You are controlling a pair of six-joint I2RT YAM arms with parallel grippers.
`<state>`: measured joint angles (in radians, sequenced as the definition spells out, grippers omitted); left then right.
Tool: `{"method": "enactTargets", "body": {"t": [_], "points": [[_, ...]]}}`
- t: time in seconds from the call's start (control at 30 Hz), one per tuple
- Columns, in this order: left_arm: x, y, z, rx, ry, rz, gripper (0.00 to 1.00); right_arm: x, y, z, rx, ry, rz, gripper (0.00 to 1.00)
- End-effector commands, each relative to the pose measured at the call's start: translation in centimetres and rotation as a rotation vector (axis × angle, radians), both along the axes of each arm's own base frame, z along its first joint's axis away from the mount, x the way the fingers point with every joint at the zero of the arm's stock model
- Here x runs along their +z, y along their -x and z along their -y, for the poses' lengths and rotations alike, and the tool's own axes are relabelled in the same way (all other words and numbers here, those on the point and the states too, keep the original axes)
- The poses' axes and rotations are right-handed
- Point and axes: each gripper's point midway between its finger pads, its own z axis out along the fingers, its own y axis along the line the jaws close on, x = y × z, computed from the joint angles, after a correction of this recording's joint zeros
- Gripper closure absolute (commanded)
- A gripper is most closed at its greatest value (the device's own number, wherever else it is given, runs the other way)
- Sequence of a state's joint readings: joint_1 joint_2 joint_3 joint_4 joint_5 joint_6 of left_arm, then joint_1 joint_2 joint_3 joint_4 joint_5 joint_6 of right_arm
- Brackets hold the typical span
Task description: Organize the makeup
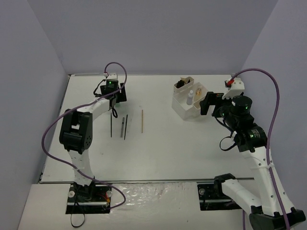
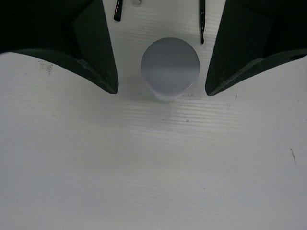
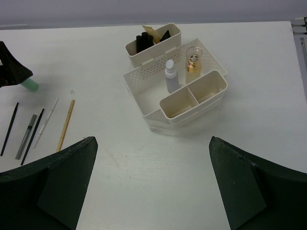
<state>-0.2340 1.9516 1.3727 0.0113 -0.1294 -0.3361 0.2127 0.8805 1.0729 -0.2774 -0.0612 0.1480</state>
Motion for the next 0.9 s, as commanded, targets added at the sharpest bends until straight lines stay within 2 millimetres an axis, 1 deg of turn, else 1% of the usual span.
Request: {"method": "enactTargets", "body": {"t": [0.0, 0.07, 0.13, 0.23, 0.27, 0.33, 0.4, 0.47, 0.57, 0.6, 0.7, 0.83, 0.87], "points": [[4.7, -2.7, 0.5, 0.022, 0.052, 0.164, 0.39, 2.0, -0.7, -0.3, 0.014, -0.004, 0.091, 0.0], [4.6, -2.6, 0.6, 0.021, 0.057, 0.167, 0.47, 2.1, -0.7, -0.3, 0.014, -0.005, 0.092, 0.0], [4.9, -2.4, 0.5, 0.021, 0.063, 0.176, 0.57, 2.0, -0.6, -0.2, 0.012, -0.005, 0.09, 0.0], [5.5, -2.1, 0.4, 0.016, 0.059, 0.188, 0.67, 2.1, -0.5, -0.2, 0.011, -0.006, 0.093, 0.0], [5.6, -2.0, 0.4, 0.01, 0.051, 0.189, 0.73, 2.1, -0.5, -0.2, 0.011, -0.006, 0.095, 0.0], [6.1, -1.9, 0.3, 0.003, 0.044, 0.196, 0.82, 2.1, -0.5, -0.3, 0.014, -0.01, 0.094, 0.0], [7.6, -1.6, 0.5, -0.016, 0.041, 0.221, 0.92, 2.2, -0.4, -0.3, 0.016, -0.015, 0.097, 0.0], [8.8, -1.4, 0.6, -0.032, 0.043, 0.241, 0.98, 2.3, -0.3, -0.3, 0.016, -0.018, 0.1, 0.0], [11.1, -0.8, 1.7, -0.081, 0.078, 0.278, 1.0, 2.3, -0.1, -0.4, 0.019, -0.024, 0.102, 0.0], [11.9, -0.5, 2.4, -0.1, 0.084, 0.289, 1.0, 2.3, -0.1, -0.5, 0.023, -0.026, 0.102, 0.0], [14.3, 1.3, 5.5, -0.195, 0.101, 0.305, 1.0, 2.3, 0.1, -0.8, 0.041, -0.035, 0.101, 0.0], [15.4, 4.0, 10.4, -0.311, 0.091, 0.283, 1.0, 1.9, 0.2, -1.4, 0.072, -0.044, 0.088, 0.0], [15.1, 5.0, 12.1, -0.349, 0.082, 0.269, 1.0, 1.7, 0.2, -1.4, 0.075, -0.045, 0.083, 0.0]]}}
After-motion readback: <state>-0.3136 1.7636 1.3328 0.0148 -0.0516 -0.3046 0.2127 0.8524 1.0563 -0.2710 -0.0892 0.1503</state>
